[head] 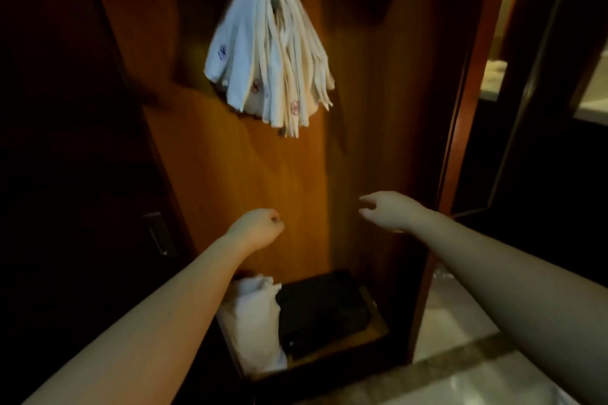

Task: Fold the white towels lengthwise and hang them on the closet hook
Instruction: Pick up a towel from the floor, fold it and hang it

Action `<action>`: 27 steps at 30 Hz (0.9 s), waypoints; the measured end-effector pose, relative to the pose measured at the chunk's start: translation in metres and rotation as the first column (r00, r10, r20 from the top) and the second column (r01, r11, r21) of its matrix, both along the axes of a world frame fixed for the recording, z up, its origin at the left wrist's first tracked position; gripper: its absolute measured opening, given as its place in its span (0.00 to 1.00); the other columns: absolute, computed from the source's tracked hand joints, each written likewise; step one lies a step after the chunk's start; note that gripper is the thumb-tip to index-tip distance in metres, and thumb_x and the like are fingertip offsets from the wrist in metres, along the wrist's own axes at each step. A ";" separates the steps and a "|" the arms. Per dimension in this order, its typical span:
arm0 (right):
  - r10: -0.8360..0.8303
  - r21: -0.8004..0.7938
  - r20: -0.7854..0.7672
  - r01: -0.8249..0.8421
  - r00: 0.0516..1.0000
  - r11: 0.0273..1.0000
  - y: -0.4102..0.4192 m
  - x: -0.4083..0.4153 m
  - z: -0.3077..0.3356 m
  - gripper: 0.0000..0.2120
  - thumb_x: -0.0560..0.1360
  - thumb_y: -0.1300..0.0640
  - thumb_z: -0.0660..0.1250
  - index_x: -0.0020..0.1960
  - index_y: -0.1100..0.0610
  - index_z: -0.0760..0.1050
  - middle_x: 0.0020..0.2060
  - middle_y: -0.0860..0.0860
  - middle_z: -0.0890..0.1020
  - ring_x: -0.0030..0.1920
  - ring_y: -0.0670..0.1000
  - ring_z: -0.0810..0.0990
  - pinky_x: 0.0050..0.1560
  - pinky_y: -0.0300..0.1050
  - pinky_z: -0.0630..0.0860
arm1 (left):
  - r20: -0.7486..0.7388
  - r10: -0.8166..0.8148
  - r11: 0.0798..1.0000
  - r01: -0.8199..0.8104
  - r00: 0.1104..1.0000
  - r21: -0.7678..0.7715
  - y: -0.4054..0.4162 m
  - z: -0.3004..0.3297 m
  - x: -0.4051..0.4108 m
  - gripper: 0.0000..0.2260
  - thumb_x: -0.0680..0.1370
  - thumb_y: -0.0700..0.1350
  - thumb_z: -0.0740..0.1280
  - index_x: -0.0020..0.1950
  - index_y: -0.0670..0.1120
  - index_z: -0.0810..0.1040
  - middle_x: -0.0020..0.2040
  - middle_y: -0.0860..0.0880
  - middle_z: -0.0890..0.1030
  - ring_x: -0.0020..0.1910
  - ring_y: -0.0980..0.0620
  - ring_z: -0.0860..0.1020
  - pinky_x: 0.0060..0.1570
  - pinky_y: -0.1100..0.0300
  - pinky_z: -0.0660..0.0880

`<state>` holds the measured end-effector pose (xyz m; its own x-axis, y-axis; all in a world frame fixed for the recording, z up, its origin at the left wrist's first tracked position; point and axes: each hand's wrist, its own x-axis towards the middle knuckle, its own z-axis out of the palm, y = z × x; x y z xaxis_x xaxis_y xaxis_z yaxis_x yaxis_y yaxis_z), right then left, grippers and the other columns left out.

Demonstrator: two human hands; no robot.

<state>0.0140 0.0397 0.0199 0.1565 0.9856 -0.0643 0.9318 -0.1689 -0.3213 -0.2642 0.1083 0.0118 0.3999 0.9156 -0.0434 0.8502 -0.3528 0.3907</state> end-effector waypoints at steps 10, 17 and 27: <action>-0.123 -0.210 -0.031 0.114 0.992 0.971 -0.176 0.003 -0.164 0.25 0.82 0.43 0.59 0.75 0.54 0.69 0.71 0.53 0.74 0.69 0.55 0.73 0.67 0.47 0.70 | -0.148 -0.242 0.957 0.211 0.959 -0.200 -0.096 -0.138 0.041 0.18 0.82 0.54 0.62 0.70 0.51 0.73 0.61 0.50 0.78 0.55 0.51 0.78 0.47 0.57 0.75; -0.332 -0.380 -0.032 0.295 0.943 0.877 -0.282 0.066 -0.263 0.29 0.81 0.41 0.59 0.78 0.53 0.64 0.76 0.50 0.68 0.74 0.54 0.68 0.70 0.46 0.66 | -0.175 -0.514 0.824 0.428 0.840 -0.371 -0.159 -0.213 0.135 0.16 0.83 0.53 0.61 0.69 0.49 0.75 0.65 0.48 0.75 0.58 0.48 0.77 0.54 0.52 0.76; -0.552 -0.572 -0.039 0.434 0.833 0.696 -0.403 0.241 -0.339 0.30 0.78 0.40 0.60 0.76 0.52 0.66 0.72 0.51 0.73 0.68 0.55 0.74 0.63 0.50 0.75 | -0.231 -0.656 0.717 0.496 0.719 -0.490 -0.237 -0.289 0.360 0.19 0.84 0.52 0.57 0.73 0.48 0.71 0.73 0.50 0.70 0.66 0.47 0.73 0.62 0.52 0.72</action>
<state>0.2549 -0.3634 -0.3196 0.5364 0.5700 -0.6224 0.5928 -0.7794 -0.2028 0.0956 -0.1289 -0.2771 0.7206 0.3836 -0.5776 0.6265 -0.7171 0.3053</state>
